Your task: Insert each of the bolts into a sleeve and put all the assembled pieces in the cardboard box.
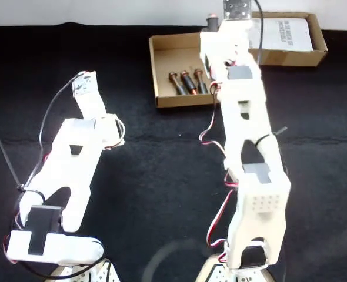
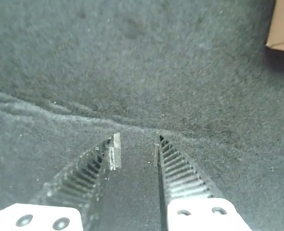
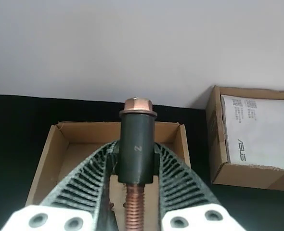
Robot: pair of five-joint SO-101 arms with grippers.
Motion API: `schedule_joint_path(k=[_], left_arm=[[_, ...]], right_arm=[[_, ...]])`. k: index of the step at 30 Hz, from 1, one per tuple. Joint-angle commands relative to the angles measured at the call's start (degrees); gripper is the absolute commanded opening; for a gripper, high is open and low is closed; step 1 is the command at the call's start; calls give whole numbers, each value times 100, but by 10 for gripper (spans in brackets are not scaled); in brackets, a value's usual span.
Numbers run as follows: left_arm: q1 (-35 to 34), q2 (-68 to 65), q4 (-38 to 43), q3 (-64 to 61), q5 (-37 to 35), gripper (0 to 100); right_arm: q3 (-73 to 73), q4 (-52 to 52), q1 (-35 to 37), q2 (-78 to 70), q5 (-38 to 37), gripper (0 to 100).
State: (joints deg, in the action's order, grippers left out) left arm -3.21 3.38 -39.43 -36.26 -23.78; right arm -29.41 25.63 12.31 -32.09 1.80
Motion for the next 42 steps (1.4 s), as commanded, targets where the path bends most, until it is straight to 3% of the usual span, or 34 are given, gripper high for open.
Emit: schedule_joint_path(k=[1,21,34,40,42], left_arm=[[-57,145,149,22,18,129],[-40,-479,290,418,9,130],[-57,-479,290,418,9,130],[-57,-479,290,418,9,130],[-57,-479,290,418,18,130]], right_arm=[[-541,4,31,-110,-62,8],[-532,-4,-31,-1420,-53,8],[-532,22,-22,-1473,-70,17],[-541,629,13,-1464,-62,199],[-567,655,13,-1446,-62,217]])
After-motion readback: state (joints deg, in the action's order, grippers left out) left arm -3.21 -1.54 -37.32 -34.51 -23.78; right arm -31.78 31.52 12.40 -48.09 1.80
